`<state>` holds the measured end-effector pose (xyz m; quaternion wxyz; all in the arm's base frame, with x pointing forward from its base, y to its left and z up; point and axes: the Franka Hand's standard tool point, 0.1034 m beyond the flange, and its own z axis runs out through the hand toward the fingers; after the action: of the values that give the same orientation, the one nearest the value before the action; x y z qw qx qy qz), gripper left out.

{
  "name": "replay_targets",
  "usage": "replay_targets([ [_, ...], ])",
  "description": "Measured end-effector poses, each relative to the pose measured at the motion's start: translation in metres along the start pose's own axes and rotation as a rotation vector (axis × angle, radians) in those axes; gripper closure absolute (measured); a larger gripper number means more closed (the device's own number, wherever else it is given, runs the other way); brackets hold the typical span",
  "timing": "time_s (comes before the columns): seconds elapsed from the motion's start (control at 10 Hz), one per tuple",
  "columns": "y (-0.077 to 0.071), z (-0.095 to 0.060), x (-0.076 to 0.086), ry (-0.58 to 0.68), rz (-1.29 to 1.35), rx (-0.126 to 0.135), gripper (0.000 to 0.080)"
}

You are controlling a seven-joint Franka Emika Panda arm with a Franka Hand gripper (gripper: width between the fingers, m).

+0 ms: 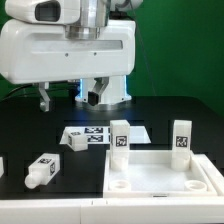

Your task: Assemble square table

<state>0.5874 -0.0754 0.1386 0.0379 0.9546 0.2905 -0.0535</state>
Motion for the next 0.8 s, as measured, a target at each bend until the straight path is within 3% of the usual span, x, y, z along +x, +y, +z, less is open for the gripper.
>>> replay_targets([
  [0.3,0.001,0.002,-0.002,-0.003,0.004,0.002,0.015],
  [0.4,0.003,0.009,-0.016,-0.008,0.032,0.012,0.015],
  [0.6,-0.016,0.048,-0.063,-0.02,0.156,0.051,0.015],
  [0.8,-0.018,0.052,-0.064,-0.008,0.157,0.043,0.015],
])
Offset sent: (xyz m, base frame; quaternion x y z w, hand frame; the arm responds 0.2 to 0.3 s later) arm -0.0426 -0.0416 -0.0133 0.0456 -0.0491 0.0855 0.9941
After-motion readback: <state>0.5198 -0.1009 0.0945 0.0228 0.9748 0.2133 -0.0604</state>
